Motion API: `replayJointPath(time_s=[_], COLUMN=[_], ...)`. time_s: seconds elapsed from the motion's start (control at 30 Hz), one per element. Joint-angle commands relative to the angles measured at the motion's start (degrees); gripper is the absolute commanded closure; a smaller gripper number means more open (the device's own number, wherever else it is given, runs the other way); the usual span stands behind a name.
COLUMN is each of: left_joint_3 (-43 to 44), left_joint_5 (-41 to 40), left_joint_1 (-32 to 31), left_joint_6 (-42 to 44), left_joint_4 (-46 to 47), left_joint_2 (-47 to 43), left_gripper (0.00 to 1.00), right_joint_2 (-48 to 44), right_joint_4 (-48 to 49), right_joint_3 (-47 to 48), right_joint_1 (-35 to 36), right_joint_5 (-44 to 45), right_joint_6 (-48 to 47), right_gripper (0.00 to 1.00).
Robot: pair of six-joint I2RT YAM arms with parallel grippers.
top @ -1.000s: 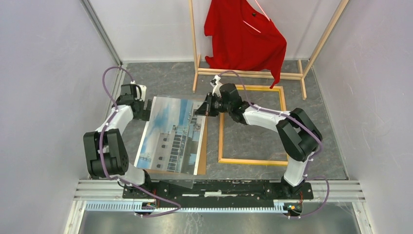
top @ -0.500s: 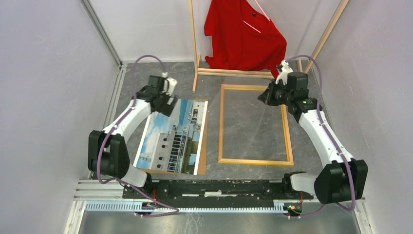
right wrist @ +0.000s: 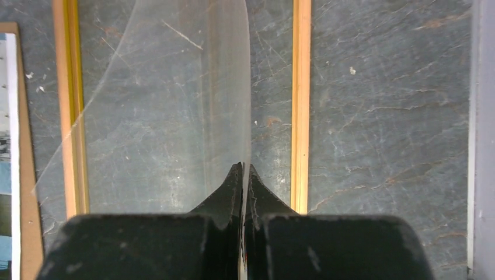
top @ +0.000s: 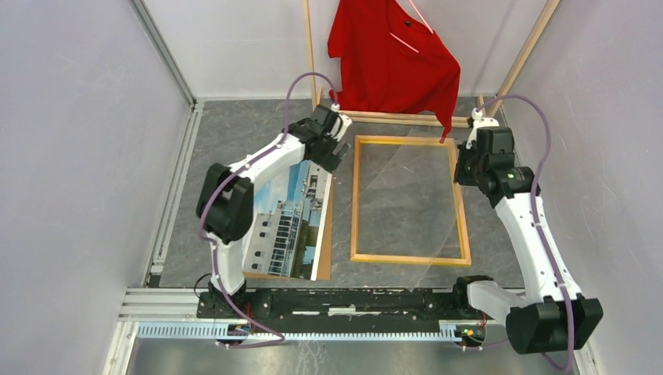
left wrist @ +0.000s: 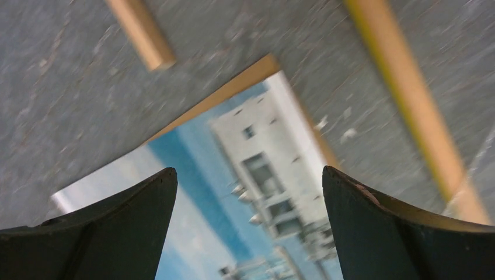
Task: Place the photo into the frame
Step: Move the photo frame to the center of the board.
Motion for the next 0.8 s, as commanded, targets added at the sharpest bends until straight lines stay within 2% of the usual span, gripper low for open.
replayJointPath(time_s=[0.0, 0.1, 0.43, 0.6, 0.77], left_joint_3=[8.1, 10.8, 15.1, 14.8, 11.7], left_joint_5=[3.3, 4.6, 11.6, 11.0, 2.7], left_joint_1=[-3.4, -4.6, -6.8, -7.3, -8.1], left_joint_6=[-9.5, -12.7, -15.4, -14.5, -10.6], left_joint_4=[-0.4, 0.4, 0.8, 0.8, 1.8], left_joint_2=[6.1, 9.8, 18.2, 20.5, 19.8], left_gripper=[0.0, 0.0, 0.02, 0.13, 0.35], right_joint_2=[-4.0, -4.8, -3.2, -2.9, -2.6], right_joint_4=[-3.4, -4.4, -3.9, -3.2, -1.2], right_joint_3=[3.8, 3.0, 0.8, 0.6, -1.1], right_joint_1=[-0.7, -0.8, -0.8, -0.8, -0.8], right_joint_5=[1.2, 1.7, -0.2, -2.6, -6.9], right_joint_6=[-1.3, -1.5, -2.5, -2.4, -1.4], right_gripper=[1.0, 1.0, 1.0, 1.0, 1.0])
